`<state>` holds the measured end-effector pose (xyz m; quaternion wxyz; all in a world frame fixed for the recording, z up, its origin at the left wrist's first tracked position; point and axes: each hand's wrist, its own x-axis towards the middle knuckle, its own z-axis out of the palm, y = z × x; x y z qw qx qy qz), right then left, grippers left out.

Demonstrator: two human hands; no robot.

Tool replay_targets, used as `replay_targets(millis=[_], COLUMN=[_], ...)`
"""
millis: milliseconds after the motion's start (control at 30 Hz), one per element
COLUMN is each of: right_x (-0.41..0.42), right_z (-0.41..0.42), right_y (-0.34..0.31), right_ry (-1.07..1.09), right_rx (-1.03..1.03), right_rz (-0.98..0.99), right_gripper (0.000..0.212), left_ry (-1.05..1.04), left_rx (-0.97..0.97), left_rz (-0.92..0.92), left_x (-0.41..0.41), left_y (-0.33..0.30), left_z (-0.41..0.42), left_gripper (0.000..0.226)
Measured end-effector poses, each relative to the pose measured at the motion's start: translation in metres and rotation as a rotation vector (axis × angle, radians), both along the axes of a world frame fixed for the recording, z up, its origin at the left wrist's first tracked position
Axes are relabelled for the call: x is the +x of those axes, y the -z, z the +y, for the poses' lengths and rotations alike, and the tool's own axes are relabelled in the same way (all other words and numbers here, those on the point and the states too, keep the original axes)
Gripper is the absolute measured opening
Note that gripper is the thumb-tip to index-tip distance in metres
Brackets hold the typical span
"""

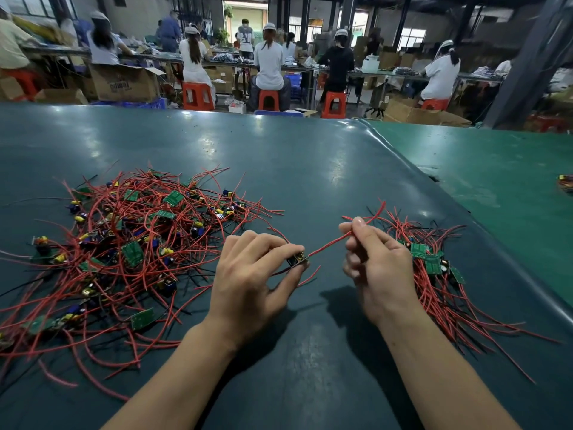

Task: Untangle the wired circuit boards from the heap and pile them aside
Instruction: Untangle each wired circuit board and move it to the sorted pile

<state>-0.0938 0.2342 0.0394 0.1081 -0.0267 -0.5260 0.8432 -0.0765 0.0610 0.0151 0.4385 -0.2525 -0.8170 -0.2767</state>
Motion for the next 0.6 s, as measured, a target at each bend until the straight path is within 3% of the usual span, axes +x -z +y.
replay_targets(millis=[200,300,467,600], right_x=[-0.002,-0.003,-0.004,-0.004], right_z=[0.007,0.010,0.010,0.013], right_y=[-0.004,-0.005,-0.006,-0.006], right_ry=[-0.284,-0.292,-0.215,-0.275], right_rx=[-0.432,-0.399,-0.410,-0.513], right_rz=[-0.207,-0.209,-0.188,-0.231], right_gripper=[0.049,0.050,0.035,0.052], left_ry=[0.099,0.135,0.136,0.163], left_rx=[-0.045,-0.021,0.026,-0.010], left_rz=[-0.014,-0.017,-0.006,0.009], left_x=[0.001,0.002,0.002,0.003], left_y=[0.000,0.001,0.001,0.000], left_z=[0.002,0.000,-0.005,0.000], left_gripper=[0.018,0.016,0.017,0.017])
